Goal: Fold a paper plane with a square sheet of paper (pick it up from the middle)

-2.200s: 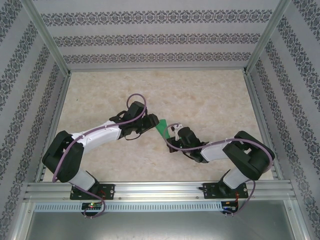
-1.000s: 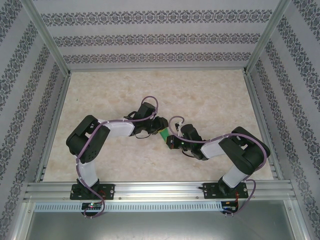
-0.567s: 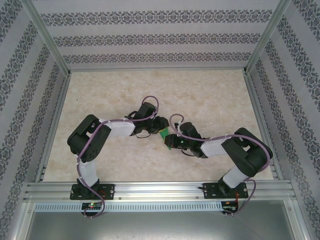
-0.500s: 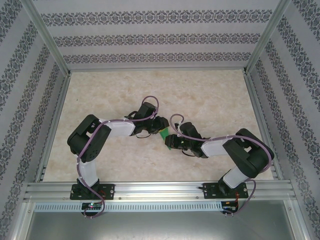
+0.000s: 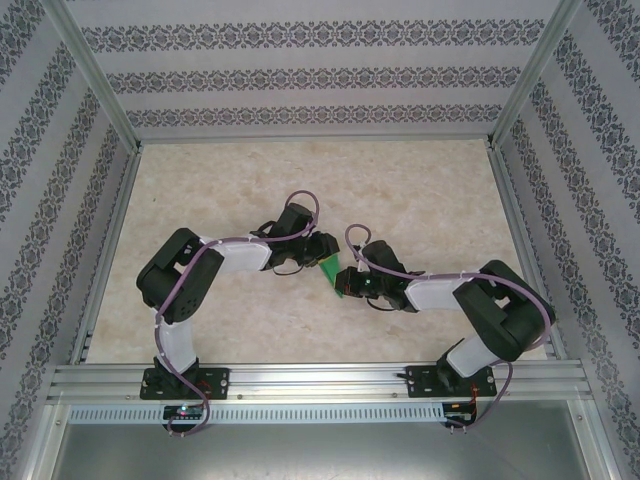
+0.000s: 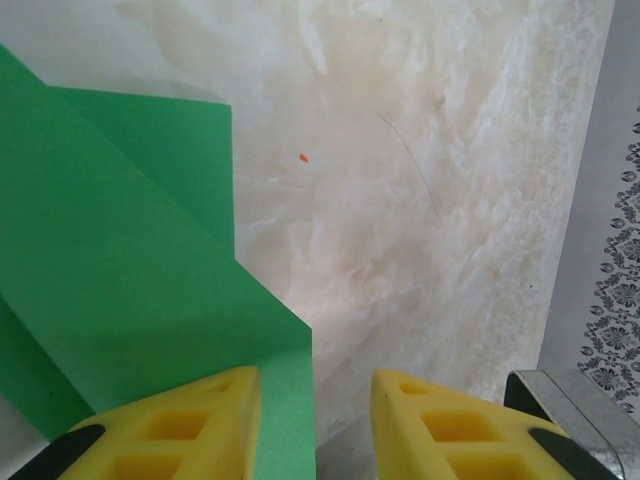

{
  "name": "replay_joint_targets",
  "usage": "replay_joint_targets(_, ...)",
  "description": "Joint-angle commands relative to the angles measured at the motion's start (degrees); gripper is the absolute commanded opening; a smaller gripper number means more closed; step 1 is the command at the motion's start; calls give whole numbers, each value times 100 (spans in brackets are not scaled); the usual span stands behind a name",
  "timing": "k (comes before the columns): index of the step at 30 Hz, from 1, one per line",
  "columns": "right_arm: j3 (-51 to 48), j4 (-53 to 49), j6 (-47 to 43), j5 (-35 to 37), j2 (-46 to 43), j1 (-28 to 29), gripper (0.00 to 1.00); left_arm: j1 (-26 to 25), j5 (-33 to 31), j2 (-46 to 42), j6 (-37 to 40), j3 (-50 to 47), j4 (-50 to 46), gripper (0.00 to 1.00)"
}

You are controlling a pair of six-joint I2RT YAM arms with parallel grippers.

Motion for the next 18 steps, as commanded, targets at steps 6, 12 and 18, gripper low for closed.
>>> replay_joint_targets(6,71,-43,-59,-256,359,-74,0,14,8,82,138,133,-92,36)
replay_joint_targets(12,110,-157,148,-167,467,-106,0,21,25,-10,241,157,-69,39)
replay_joint_targets(18,168,-320,467,-266,531,-185,0,18,112,-476,442,99,206,49)
